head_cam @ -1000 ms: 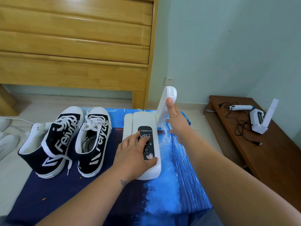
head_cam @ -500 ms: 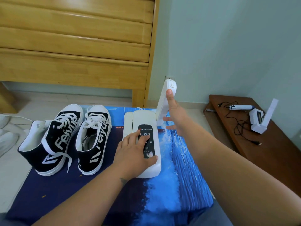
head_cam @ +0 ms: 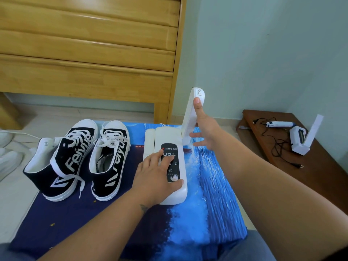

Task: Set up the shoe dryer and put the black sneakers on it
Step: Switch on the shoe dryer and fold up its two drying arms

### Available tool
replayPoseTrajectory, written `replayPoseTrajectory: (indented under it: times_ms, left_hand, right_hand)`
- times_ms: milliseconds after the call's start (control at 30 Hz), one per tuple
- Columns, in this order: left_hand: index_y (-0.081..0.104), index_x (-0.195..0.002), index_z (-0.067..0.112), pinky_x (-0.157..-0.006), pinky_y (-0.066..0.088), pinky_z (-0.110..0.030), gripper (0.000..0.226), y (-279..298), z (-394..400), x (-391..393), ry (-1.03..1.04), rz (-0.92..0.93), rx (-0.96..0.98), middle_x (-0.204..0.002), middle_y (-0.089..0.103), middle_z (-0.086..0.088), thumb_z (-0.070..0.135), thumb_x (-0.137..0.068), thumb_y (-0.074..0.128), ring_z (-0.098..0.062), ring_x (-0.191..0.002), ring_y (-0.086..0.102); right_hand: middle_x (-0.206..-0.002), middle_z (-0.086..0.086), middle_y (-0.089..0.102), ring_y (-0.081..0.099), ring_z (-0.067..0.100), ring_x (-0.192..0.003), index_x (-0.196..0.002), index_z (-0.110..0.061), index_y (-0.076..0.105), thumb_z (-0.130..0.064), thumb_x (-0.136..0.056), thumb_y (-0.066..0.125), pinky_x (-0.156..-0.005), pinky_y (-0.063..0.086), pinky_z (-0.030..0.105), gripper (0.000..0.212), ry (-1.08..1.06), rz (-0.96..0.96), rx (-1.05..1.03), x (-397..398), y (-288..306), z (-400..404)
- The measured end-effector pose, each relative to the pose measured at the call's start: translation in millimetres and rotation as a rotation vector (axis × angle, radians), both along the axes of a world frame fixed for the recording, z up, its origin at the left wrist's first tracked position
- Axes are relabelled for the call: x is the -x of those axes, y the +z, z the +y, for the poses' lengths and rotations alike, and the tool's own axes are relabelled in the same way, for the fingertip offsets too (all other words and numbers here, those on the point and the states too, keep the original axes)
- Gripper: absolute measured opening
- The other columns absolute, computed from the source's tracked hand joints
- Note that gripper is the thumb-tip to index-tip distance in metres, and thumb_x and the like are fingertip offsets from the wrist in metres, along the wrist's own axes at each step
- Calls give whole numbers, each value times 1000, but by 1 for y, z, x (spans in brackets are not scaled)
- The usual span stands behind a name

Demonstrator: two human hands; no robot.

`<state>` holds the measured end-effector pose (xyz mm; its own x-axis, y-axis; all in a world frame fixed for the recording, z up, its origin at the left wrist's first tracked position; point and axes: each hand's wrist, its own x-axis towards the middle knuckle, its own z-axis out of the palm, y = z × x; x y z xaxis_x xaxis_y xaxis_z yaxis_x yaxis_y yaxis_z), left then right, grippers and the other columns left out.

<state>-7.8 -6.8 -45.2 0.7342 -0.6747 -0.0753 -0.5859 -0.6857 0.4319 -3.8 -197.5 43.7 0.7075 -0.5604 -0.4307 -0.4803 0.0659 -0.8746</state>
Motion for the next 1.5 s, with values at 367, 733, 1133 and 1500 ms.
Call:
replayPoseTrajectory:
  times_ms: [367, 733, 1133, 1500]
  left_hand:
    - [23, -144, 40, -117, 12, -40, 80, -1, 0, -1, 0, -2, 10, -157, 11, 7, 71, -74, 48, -17, -143, 9]
    - [22, -144, 36, -113, 19, -39, 86, -2, 2, -1, 9, -86, 34, -156, 17, 7, 75, -70, 44, -17, -141, 17]
    - [19, -149, 18, -114, 21, -37, 82, -7, 31, -4, 186, 76, 253, -157, 18, -5, 51, -85, 57, -23, -143, 17]
    - [28, -147, 12, -106, 39, -42, 77, -15, 43, -8, 419, 518, 337, -144, 44, -10, 50, -87, 57, -26, -128, 46]
  right_hand:
    - [-148, 1, 46, 60, 32, -109, -148, -22, 38, -94, -66, 35, -95, 49, 53, 109, 3, 12, -15, -3, 4, -2]
    - [-140, -1, 49, 59, 25, -110, -146, -25, 37, -82, -76, 47, -91, 50, 46, 92, 28, 48, 98, 18, -18, 14]
    - [-135, 7, 48, 52, 28, -123, -143, -18, 32, -51, -71, 77, -101, 46, 46, 92, -16, 55, 239, 48, -81, 87]
    - [-139, 7, 41, 49, 31, -125, -148, -18, 18, -58, -73, 73, -95, 46, 46, 101, -8, 179, 449, 48, -86, 108]
